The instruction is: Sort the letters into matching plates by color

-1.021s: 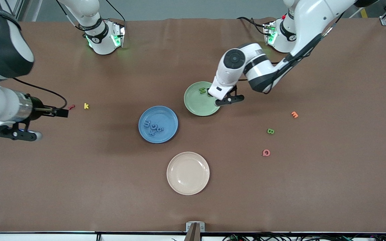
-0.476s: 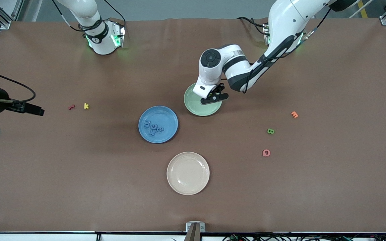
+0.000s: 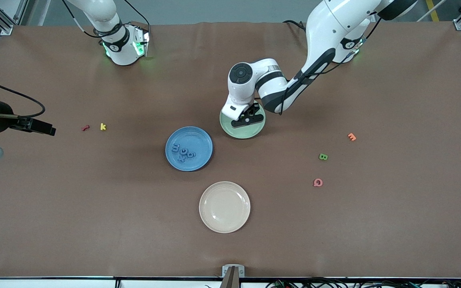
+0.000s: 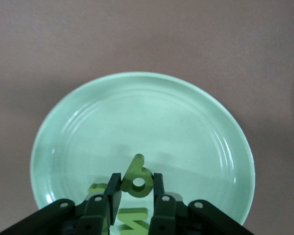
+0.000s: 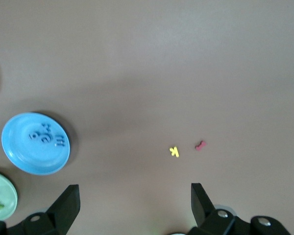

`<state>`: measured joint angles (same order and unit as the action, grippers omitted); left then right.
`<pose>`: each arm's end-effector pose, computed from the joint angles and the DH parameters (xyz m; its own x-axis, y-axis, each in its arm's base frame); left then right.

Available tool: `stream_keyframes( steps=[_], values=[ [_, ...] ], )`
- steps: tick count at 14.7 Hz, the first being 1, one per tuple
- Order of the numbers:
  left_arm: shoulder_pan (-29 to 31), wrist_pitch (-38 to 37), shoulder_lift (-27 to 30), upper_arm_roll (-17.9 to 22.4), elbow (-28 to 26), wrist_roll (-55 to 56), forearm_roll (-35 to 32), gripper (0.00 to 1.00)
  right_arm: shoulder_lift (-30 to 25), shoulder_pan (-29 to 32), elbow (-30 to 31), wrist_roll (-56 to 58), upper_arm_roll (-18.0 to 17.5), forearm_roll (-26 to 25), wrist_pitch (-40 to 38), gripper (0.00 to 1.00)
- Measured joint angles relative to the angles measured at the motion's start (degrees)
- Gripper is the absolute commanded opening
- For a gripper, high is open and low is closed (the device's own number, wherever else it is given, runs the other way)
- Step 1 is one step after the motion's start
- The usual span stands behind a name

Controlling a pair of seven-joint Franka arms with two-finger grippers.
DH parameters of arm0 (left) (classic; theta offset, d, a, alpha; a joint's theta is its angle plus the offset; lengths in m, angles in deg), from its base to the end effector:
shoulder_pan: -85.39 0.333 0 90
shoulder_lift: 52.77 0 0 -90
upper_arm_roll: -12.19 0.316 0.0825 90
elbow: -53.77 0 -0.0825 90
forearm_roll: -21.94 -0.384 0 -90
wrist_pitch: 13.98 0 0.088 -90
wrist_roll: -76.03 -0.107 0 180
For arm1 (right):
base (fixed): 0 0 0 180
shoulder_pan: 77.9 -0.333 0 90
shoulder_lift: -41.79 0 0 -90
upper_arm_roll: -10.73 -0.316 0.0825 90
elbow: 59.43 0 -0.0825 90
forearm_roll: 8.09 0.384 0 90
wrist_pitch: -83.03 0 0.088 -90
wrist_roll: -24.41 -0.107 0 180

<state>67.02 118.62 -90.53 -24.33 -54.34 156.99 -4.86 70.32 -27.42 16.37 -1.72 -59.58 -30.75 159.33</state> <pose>0.3802 -0.4940 0.2063 0.9762 0.2074 -0.0630 0.2050 -0.9778 -0.0431 0.6090 0.0073 0.5731 0.9667 -0.1697 -0.1913 -0.1702 -0.9853 0.0141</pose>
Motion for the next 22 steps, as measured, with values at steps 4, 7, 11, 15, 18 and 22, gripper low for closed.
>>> stream_keyframes(
  steps=[4, 7, 11, 15, 18, 22],
  values=[
    [-0.45, 0.00, -1.20, 0.19, 0.72, 0.06, 0.00, 0.37, -0.01, 1.13, -0.01, -0.03, -2.23, 0.00, -2.13, 1.00],
    [-0.45, 0.00, -1.46, 0.26, 0.88, 0.06, 0.00, 0.94, 0.20, 6.60, 1.09, 0.02, -6.84, 0.00, -2.38, 1.00],
    [-0.34, 0.00, -1.45, 0.31, 1.31, 0.05, 0.00, 0.96, 0.22, 9.01, 2.43, 0.04, -9.79, 0.00, -2.32, 1.00],
    [2.07, -0.04, -0.60, 0.42, 1.51, -2.53, 0.00, 0.96, 0.23, 5.81, 2.82, 2.08, -6.96, -0.03, -2.28, 1.00],
    [5.57, -0.16, 1.78, 0.47, -0.14, -7.95, 0.00, 0.96, 0.24, 3.15, 1.88, 3.96, -3.79, -0.03, -2.39, 1.00],
    [10.55, -0.20, 6.10, 0.50, -5.34, -14.98, 0.00, 0.96, 0.23, -0.46, -1.29, 6.12, 0.04, -0.03, -3.78, 1.00]
  ],
)
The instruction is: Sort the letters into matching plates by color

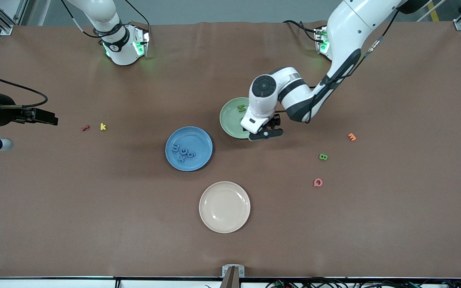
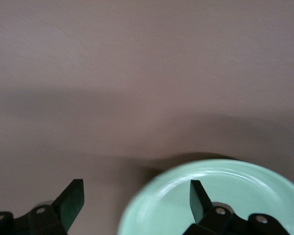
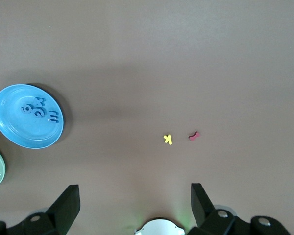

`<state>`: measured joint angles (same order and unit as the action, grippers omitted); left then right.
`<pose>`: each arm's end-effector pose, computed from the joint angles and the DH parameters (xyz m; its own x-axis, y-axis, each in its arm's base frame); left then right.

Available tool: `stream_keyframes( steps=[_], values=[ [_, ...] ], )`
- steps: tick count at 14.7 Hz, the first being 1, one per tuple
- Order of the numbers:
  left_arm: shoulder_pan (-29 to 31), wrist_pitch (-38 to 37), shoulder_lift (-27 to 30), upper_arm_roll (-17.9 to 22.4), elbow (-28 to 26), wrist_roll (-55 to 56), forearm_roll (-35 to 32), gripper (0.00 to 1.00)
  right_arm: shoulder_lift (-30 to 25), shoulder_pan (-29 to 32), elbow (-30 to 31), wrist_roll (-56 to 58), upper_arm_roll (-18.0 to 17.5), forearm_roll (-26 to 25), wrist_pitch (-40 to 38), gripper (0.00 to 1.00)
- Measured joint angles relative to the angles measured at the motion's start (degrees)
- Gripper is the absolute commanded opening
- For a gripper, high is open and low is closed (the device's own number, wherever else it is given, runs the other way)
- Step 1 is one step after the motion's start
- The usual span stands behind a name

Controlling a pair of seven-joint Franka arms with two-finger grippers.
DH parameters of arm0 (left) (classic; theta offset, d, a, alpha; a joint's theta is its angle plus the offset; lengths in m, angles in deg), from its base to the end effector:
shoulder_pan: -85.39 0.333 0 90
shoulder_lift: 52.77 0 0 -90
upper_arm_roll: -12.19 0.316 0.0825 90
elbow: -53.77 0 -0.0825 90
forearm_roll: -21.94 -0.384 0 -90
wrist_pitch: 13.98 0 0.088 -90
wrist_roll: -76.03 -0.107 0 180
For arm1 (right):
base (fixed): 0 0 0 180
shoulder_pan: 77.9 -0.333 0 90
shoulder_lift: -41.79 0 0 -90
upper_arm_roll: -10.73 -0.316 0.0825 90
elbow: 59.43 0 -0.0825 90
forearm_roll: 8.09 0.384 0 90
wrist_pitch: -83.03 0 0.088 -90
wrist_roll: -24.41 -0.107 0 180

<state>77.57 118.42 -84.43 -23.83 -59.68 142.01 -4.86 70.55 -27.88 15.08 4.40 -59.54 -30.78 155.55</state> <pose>0.4459 -0.4021 0.2245 0.9935 0.1093 -0.0304 0.1070 -0.9919 -0.0692 0.6031 0.0049 0.5760 0.9695 -0.0637 -0.2368 -0.0641 -0.9979 0.0062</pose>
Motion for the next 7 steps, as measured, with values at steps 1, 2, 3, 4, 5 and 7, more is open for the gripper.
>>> stream_keyframes(
  steps=[1, 2, 3, 4, 5, 7],
  values=[
    [1.24, 0.03, 0.95, 0.01, -1.28, -2.10, 0.00, 0.96, 0.00, -0.97, -0.75, 0.70, 1.14, 0.00, -0.29, 1.00],
    [2.52, 0.15, 1.90, 0.02, -2.48, -4.20, 0.00, 0.96, 0.01, -1.85, -1.39, 1.25, 2.18, 0.00, -0.50, 1.00],
    [3.83, 0.39, 2.88, 0.02, -3.59, -6.21, 0.00, 0.95, 0.01, -2.75, -1.94, 1.51, 3.11, 0.00, -0.69, 1.00],
    [5.26, 0.95, 3.87, 0.03, -4.73, -8.24, 0.00, 0.95, 0.01, -3.78, -2.62, 1.60, 4.16, 0.00, -0.96, 1.00],
    [6.87, 1.77, 4.87, 0.06, -5.93, -10.46, -0.01, 0.95, 0.00, -5.16, -3.48, 1.67, 5.52, 0.00, -1.36, 1.00],
    [10.47, 3.85, 6.63, 0.11, -8.20, -15.65, -0.02, 0.95, 0.00, -8.22, -5.36, 2.11, 8.49, 0.22, -2.16, 1.00]
  ],
)
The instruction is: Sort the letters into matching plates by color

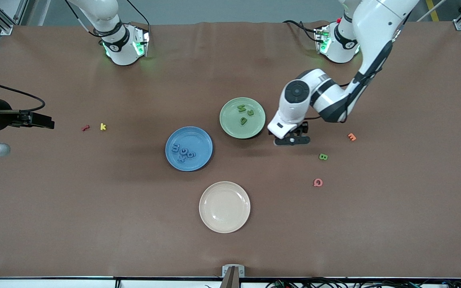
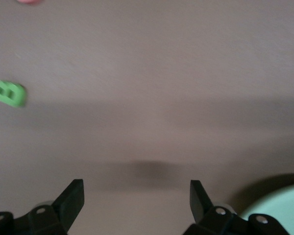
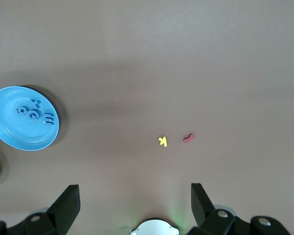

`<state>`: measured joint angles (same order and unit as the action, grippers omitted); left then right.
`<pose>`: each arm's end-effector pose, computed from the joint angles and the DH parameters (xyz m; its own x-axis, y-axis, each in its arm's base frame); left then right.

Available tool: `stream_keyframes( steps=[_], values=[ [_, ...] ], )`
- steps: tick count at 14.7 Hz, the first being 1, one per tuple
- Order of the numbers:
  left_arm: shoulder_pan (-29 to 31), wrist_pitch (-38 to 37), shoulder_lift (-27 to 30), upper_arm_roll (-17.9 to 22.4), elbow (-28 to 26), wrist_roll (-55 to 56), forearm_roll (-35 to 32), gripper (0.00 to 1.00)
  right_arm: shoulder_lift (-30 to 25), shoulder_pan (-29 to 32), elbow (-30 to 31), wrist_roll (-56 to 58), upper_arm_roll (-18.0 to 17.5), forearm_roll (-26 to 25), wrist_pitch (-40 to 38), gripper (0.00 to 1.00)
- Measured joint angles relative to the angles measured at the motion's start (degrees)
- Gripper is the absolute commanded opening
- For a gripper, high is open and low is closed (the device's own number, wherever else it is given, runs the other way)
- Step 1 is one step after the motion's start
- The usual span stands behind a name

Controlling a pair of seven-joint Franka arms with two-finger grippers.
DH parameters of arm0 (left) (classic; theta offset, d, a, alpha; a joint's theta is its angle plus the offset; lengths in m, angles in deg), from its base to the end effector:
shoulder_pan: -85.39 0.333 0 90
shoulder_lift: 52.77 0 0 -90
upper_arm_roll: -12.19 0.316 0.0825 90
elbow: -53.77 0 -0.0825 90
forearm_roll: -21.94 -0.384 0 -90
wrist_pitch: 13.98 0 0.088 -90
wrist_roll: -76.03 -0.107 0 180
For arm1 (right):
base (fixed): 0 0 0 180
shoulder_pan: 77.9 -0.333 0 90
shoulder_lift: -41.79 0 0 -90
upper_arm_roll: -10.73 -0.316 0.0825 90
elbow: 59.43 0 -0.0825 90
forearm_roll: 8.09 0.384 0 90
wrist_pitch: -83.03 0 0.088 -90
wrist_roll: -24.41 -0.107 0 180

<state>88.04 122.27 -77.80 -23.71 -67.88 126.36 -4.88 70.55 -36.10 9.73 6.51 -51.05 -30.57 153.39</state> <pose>0.4763 -0.3060 0.2326 0.9998 -0.0197 -0.0086 -0.0204 -0.9965 -0.0816 0.6156 0.0074 0.5787 0.9681 -0.0584 -0.2436 -0.0530 -0.9982 0.0287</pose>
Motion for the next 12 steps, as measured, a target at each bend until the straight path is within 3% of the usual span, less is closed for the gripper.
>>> stream_keyframes(
  steps=[5, 10, 12],
  values=[
    [9.06, 8.17, 1.57, 0.12, -4.47, -7.36, -3.00, 0.95, -0.62, -7.67, -3.79, 3.56, 10.88, 4.15, -0.94, 1.00],
    [16.26, 12.82, 1.53, 0.16, -7.25, -12.40, -5.79, 0.95, -5.78, -19.68, -4.85, 8.69, 31.39, 13.93, -0.86, 1.00],
    [17.08, 14.09, 1.23, 0.17, -7.58, -13.27, -6.32, 0.95, -7.69, -23.16, -4.84, 10.01, 36.81, 15.98, -0.85, 1.00]
  ],
)
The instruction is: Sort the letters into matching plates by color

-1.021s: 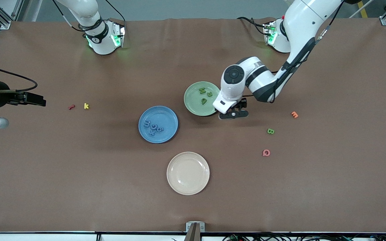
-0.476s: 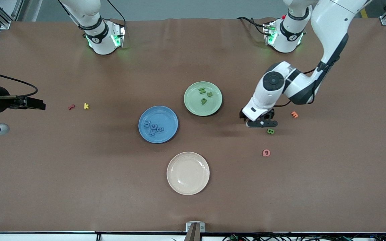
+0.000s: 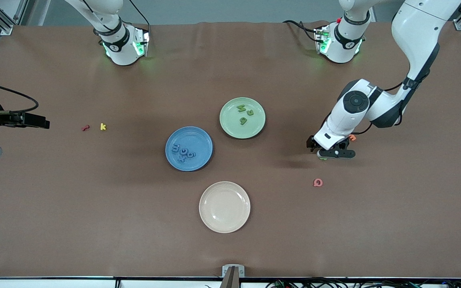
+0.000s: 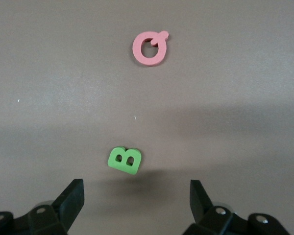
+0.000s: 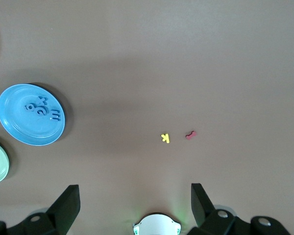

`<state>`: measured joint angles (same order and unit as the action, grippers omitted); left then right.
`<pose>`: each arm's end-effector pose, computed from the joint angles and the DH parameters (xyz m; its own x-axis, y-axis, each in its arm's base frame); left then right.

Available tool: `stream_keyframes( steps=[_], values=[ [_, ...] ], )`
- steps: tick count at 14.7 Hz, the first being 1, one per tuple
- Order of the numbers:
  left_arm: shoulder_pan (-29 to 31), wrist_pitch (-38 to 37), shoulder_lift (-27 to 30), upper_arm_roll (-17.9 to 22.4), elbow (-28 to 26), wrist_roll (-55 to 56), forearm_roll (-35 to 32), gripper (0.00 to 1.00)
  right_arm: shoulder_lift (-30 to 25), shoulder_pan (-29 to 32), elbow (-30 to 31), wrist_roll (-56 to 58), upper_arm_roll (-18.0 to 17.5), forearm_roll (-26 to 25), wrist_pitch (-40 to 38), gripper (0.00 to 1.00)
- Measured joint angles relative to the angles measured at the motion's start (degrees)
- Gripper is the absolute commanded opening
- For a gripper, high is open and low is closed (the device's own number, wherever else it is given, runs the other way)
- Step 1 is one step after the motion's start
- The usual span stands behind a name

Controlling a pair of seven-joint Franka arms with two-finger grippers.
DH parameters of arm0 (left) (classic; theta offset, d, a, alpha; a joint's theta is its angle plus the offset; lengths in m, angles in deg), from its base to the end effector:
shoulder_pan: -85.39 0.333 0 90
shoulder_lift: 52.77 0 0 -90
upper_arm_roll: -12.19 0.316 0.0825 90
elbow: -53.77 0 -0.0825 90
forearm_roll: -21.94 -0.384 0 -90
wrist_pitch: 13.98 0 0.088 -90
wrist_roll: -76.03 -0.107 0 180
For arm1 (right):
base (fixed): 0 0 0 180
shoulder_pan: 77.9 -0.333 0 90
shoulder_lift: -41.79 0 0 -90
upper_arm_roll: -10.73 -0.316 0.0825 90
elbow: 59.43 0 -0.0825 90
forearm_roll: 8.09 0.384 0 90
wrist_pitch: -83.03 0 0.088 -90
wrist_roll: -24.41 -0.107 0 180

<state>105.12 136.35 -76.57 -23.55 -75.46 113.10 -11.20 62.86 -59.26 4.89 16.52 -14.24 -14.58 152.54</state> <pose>0.5153 -0.1678 0.2161 0.9917 -0.0829 0.0981 -0.0811 -0.9965 -0.0222 0.6162 -0.0038 0.5994 0.9672 -0.0582 -0.2471 -0.0615 -0.9981 -0.0059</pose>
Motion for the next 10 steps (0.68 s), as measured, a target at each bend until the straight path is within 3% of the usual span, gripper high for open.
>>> stream_keyframes(
  steps=[6, 10],
  values=[
    [3.01, 2.81, -3.49, 0.05, -0.14, 0.00, -5.98, 0.93, -3.22, -2.02, 3.44, 0.33, 2.92, 0.96, 1.53, 1.00],
    [3.90, 3.69, -5.59, 0.04, 0.34, 0.00, -6.78, 0.85, -4.66, -6.27, 4.66, 0.99, 9.11, 3.07, 1.86, 1.00]
  ],
)
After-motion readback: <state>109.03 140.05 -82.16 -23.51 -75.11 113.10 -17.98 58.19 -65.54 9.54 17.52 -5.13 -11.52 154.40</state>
